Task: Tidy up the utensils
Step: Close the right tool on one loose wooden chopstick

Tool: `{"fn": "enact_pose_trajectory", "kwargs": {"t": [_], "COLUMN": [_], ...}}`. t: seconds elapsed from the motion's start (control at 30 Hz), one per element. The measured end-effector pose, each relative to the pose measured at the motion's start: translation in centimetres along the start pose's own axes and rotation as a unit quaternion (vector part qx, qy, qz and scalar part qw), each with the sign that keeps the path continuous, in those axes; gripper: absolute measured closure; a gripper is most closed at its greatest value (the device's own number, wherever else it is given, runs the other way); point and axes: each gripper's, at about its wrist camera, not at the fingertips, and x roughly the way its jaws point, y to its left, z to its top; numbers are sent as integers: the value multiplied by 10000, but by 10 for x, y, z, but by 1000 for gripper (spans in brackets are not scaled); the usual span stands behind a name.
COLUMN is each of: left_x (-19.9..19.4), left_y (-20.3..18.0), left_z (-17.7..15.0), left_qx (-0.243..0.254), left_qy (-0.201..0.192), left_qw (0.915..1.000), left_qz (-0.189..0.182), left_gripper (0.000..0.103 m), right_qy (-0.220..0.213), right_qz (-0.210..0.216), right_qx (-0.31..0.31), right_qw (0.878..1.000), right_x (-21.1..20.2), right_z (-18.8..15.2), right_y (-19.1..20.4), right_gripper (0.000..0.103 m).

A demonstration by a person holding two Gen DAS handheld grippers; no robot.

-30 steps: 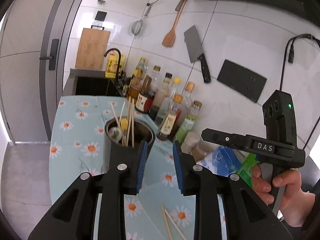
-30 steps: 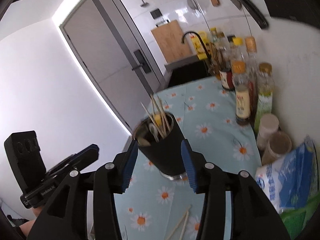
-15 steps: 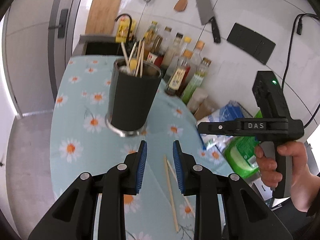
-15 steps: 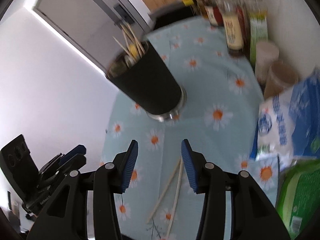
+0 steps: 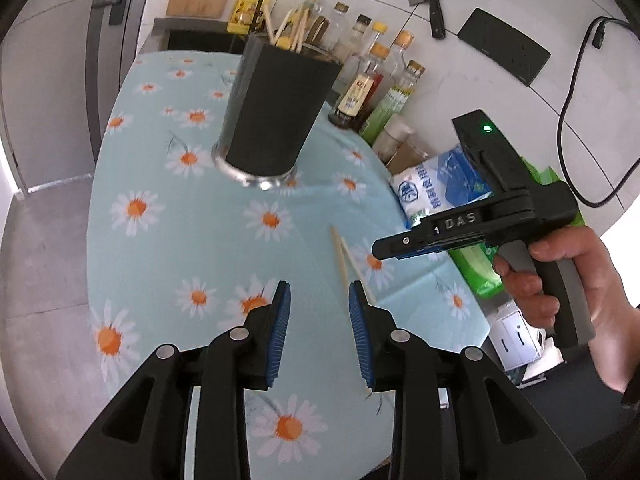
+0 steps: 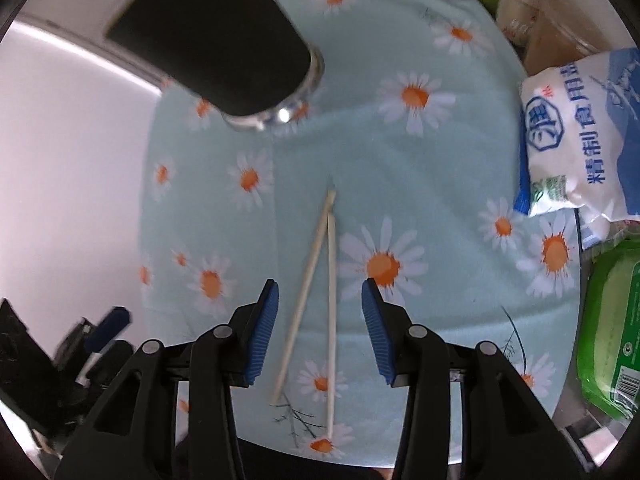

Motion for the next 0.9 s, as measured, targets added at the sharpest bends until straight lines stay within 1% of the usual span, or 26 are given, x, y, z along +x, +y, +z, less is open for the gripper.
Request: {"fn": "enact_pose_trajectory", "kwargs": {"t": [0.1,0.2,0.27,0.33,0.47,0.53,0.6,0.63,0.67,0.7,0.73,0.9], "left_x": [-2,-11,-16,-20,-24,-25,-26,-26,-25,-24,-23,-17], "left_y": [10,23,32,40,53,57,59,60,60,60,59,56], "left_z": [-7,-12,-13,-13,-14,-16,-18,-19,-19,-20,-21,-21], "left_qx": [-44,1,-50,-42,-50,-78,-51,-38,-25,-2,22,187], "left_qy": [94,53,75,88,125,153,133,163,194,214,245,377], "left_qw": [9999,10000,10000,10000,9999,9998,9998,9996,9995,9993,9991,9978], "left_qz": [-53,38,4,2,-36,-109,-148,-220,-262,-292,-348,-507], "left_gripper": [74,74,74,74,74,74,74,74,74,74,74,74], "right_qy": [257,501,557,566,551,531,492,475,458,451,444,382], "right_qz": [-311,-551,-681,-844,-1037,-1195,-1454,-1553,-1612,-1677,-1733,-1643], "right_qx": [-31,72,115,142,200,173,77,47,60,112,143,342], "right_qw": [9992,9972,9961,9947,9929,9913,9881,9867,9858,9848,9838,9851], "right_x": [18,35,41,44,47,54,59,59,60,61,61,64], "right_z": [-3,-6,-6,-7,-7,-7,-9,-11,-13,-13,-13,-15], "right_y": [6,8,8,10,16,24,32,38,42,42,43,44], "right_gripper": [68,74,76,78,81,83,89,89,91,97,97,98]}}
